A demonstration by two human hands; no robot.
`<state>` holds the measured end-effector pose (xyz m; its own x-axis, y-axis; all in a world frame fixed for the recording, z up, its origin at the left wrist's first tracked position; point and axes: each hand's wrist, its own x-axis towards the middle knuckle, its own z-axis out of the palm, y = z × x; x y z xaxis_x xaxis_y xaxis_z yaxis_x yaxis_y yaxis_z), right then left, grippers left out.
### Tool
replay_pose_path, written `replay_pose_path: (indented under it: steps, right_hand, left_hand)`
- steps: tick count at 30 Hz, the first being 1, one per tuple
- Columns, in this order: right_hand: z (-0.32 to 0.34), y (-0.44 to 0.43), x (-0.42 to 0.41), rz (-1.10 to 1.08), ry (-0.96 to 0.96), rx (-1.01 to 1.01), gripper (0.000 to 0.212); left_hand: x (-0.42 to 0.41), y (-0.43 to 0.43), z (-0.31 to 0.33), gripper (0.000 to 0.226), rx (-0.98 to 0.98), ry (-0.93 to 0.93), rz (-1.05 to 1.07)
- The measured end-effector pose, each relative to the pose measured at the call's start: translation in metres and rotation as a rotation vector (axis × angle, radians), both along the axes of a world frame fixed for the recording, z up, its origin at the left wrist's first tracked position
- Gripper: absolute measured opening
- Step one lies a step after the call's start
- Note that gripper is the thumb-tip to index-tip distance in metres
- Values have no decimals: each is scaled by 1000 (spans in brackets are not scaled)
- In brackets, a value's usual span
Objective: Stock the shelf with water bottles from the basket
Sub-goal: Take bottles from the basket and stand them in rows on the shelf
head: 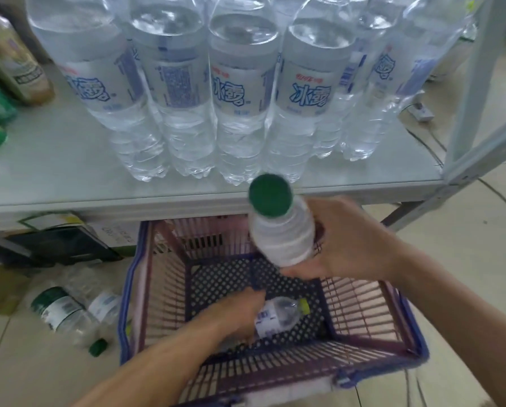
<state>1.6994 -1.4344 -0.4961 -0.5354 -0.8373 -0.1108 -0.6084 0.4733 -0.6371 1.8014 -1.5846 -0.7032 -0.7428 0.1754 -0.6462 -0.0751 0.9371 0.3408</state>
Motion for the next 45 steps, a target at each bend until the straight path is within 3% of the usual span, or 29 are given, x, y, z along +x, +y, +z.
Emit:
replay_pose_path:
  steps: [5, 12, 18, 23, 29, 32, 37, 43, 45]
  right_hand:
    - [30, 26, -7, -308, 160, -454, 54]
    - [26, 55, -42, -721, 243, -839, 61]
    - [6, 68, -66, -879, 229, -771, 61]
    - [-2, 68, -73, -829, 204, -701, 63]
    - [3, 70, -85, -663, 113, -566, 60]
    - [8, 82, -91, -574, -14, -527, 53]
    - [-1, 91, -97, -486, -43, -281, 79]
    - [-6, 90, -94, -488, -53, -197, 86]
    - [-7, 89, -95, -491, -50, -198, 86]
  left_hand:
    - [-40, 6, 88, 72, 15, 13, -109]
    - [-58, -5, 207, 59, 220, 242, -91]
    - [-59, -16, 263, 67, 397, 437, 142]
    - [-66, 5, 282, 64, 525, 732, 367]
    - [-80, 50, 254, 59, 625, 961, 609]
    - [-87, 61, 244, 59, 556, 1066, 603]
    - [-95, 63, 243, 75, 399, 1112, 605]
    - [-92, 61, 258, 82, -120, 1096, 500]
    - [-86, 62, 268, 65, -235, 1148, 485]
